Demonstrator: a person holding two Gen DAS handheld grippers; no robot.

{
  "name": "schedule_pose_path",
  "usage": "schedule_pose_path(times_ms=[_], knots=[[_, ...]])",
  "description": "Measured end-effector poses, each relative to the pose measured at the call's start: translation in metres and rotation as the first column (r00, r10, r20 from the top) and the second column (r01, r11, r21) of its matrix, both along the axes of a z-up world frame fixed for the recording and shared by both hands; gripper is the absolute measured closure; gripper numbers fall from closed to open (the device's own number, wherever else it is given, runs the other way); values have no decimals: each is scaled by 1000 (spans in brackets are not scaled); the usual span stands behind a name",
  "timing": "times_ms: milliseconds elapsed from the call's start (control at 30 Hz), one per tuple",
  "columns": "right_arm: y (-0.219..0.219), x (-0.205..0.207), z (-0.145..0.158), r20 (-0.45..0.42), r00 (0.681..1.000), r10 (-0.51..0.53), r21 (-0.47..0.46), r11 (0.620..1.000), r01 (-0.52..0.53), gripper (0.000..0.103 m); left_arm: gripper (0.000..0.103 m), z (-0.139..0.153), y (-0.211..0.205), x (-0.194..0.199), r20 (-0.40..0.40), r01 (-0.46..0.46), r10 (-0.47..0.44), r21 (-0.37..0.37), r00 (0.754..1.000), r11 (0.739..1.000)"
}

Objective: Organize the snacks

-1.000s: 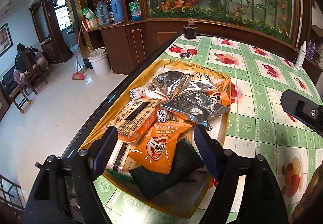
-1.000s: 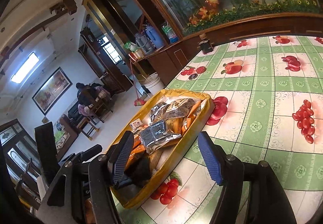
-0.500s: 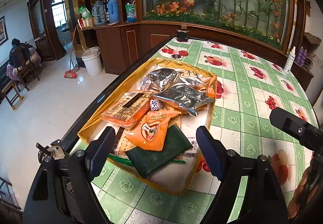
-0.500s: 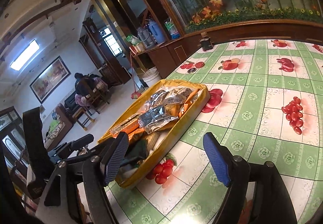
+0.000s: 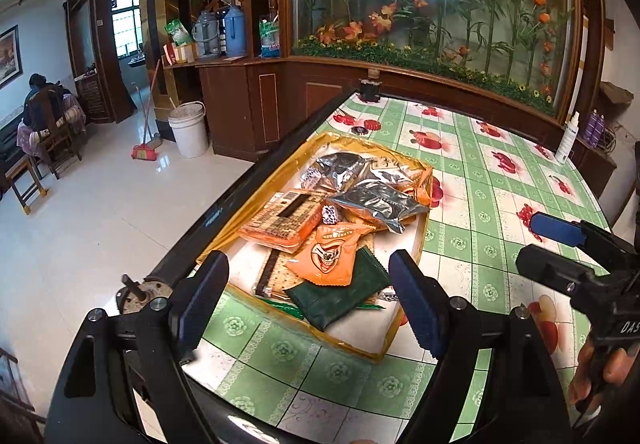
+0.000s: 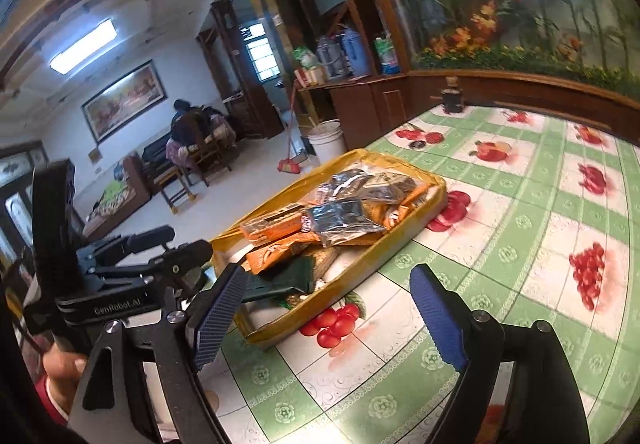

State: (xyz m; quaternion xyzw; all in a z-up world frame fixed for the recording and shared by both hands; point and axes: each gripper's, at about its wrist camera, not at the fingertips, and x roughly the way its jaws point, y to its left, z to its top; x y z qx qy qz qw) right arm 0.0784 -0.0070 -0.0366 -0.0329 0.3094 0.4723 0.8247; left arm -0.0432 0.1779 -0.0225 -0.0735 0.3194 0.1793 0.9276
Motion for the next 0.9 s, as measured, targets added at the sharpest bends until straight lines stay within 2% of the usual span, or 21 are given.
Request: schedule_pose_path(times_ms=[200, 400, 800, 900], knots=[[22, -18, 17, 97, 985, 141, -57, 989, -136, 16, 18, 15, 6, -18, 37, -41, 40, 32, 999, 999], [36, -32, 28, 157, 966, 207, -87, 977, -195, 16, 12, 25, 11, -36, 58, -77, 74, 68, 996, 995], [47, -44, 30, 187, 943, 274, -123, 959, -254, 15, 12, 24, 7, -64, 74, -110, 101, 127, 992, 986], [50, -45, 29, 191, 938, 290, -133, 954, -268, 15, 12, 23, 7, -66, 69, -103, 95, 118, 993, 988]])
